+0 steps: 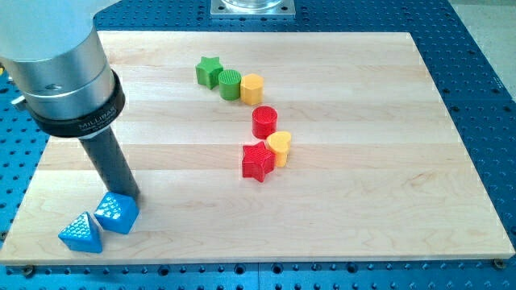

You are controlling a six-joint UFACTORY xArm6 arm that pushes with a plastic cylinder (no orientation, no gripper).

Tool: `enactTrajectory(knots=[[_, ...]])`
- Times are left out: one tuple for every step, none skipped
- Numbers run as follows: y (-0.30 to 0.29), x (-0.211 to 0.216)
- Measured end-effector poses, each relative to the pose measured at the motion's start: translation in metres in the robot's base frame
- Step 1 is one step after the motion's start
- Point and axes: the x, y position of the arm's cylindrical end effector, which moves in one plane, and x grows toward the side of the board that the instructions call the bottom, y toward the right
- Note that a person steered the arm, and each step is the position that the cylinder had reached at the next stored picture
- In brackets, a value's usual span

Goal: Push the green star into the cube

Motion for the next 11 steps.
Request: enactTrajectory(knots=[[-0.005, 0.004], [0.016, -0.009], [0.089, -0.035], [0.160, -0.065], [0.163, -0.070], [0.163, -0.070], [0.159, -0.092], [0.159, -0.137], [0.165, -0.150], [0.178, -0.176], [0.194, -0.207]])
